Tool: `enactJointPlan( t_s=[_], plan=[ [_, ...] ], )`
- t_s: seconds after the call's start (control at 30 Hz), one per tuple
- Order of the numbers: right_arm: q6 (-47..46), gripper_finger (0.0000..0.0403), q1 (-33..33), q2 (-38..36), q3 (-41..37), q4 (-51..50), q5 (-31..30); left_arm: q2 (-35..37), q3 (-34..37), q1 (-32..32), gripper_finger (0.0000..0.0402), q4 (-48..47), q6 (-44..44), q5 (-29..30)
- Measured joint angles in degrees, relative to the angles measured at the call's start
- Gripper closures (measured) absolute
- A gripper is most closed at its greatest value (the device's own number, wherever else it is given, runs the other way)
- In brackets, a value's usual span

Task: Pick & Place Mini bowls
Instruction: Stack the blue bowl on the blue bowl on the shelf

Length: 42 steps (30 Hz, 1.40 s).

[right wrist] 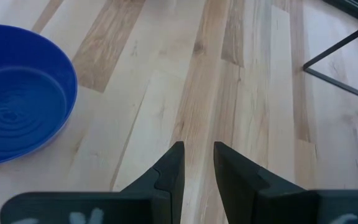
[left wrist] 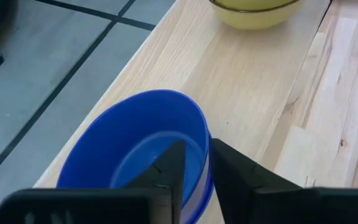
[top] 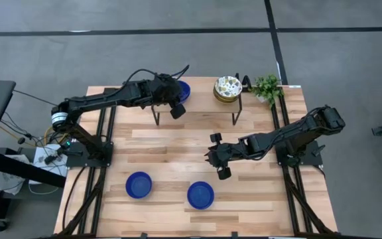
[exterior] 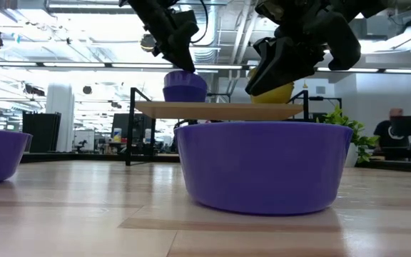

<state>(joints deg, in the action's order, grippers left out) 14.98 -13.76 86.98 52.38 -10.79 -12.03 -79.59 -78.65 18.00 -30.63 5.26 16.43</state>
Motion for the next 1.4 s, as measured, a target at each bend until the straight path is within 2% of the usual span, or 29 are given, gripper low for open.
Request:
enactJointPlan(
  t_s=[0.33, 0.57, 0.63, 0.8, 1.07, 1.17, 1.4],
  plan=[
    [0.0, 0.0326, 0.0, 0.0, 0.0, -0.2, 0.0, 0.0, 0.0, 0.0, 0.0279, 0.1, 0.3, 0.0],
    [0.0, 0.0326, 0.0, 0.0, 0.0, -0.2, 0.0, 1.3, 0.0, -0.1, 0.0281, 2.2, 1.9, 0.9],
    [0.0, 0.0326, 0.0, 0.0, 0.0, -0.4, 0.0, 1.7, 0.0, -0.6, 0.0287, 3.0, 3.3, 4.4],
    [0.0, 0.0326, 0.0, 0.0, 0.0, -0.4, 0.0, 1.3, 0.7, -3.0, 0.0303, 5.7, 9.8, 22.3],
    [0.0, 0.0326, 0.0, 0.0, 0.0, -0.4, 0.0, 1.1, 4.8, -4.2, 0.0319, 13.3, 14.9, 45.3],
    [0.0, 0.0326, 0.0, 0.0, 0.0, -0.3, 0.0, 1.1, 4.8, -4.1, 0.0323, 16.1, 15.9, 49.3],
    [0.0, 0.0326, 0.0, 0.0, 0.0, -0.3, 0.0, 1.4, 4.8, -3.3, 0.0337, 24.3, 16.0, 49.5]
  ],
)
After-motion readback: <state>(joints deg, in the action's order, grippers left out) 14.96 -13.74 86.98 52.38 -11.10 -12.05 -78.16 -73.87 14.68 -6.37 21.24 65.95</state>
